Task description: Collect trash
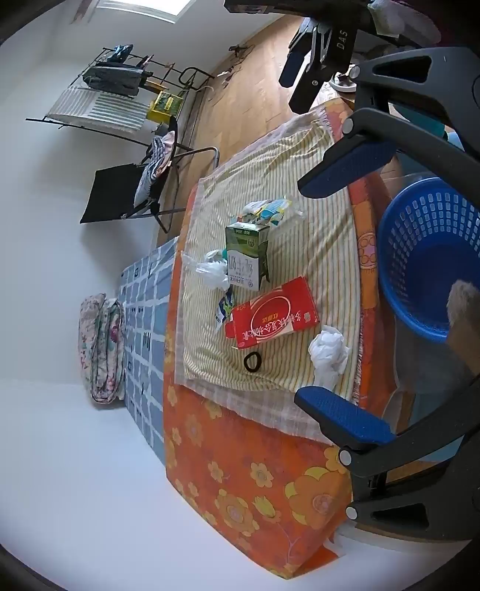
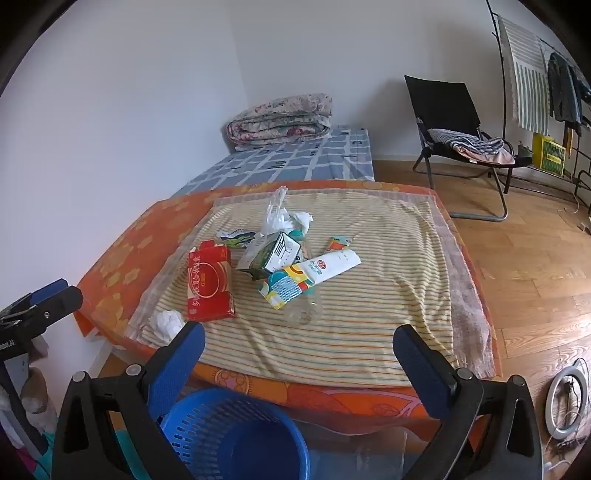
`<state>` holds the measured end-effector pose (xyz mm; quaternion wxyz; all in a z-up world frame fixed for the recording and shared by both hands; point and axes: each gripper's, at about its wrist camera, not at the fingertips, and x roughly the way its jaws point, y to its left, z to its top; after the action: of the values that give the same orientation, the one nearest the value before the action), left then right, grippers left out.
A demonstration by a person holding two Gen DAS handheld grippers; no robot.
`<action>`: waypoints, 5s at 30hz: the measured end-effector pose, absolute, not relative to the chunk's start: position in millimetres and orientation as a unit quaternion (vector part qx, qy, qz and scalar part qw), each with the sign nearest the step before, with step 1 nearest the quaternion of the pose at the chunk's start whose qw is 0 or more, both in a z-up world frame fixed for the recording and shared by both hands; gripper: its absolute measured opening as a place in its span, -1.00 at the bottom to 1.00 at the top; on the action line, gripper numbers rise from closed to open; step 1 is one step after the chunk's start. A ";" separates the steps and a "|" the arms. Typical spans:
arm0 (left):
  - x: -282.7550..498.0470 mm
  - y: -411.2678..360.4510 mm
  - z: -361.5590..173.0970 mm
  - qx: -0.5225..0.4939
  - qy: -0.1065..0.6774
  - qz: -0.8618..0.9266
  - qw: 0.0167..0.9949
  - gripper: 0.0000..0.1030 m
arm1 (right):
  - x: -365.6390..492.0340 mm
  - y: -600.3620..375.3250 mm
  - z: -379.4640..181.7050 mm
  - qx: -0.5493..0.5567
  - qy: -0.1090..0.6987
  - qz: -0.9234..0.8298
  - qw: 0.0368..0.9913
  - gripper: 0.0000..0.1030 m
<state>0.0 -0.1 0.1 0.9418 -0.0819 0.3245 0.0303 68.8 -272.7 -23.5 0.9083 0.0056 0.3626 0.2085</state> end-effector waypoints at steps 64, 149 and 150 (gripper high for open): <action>-2.6 -0.4 3.8 -0.085 0.320 0.034 0.943 1.00 | 62.1 -278.3 -22.2 0.038 0.357 0.217 0.908 1.00; 126.3 97.4 -145.6 -0.239 0.538 0.068 0.805 0.30 | 301.9 -255.8 -141.5 0.184 0.570 0.138 0.788 0.72; 128.8 98.1 -147.1 -0.240 0.540 0.067 0.804 0.25 | 304.6 -255.6 -144.5 0.188 0.574 0.136 0.786 0.67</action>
<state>128.8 98.1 -147.1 0.8042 -0.2400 0.5396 0.0672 304.6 -255.6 -144.5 0.7856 0.1879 0.5736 0.1363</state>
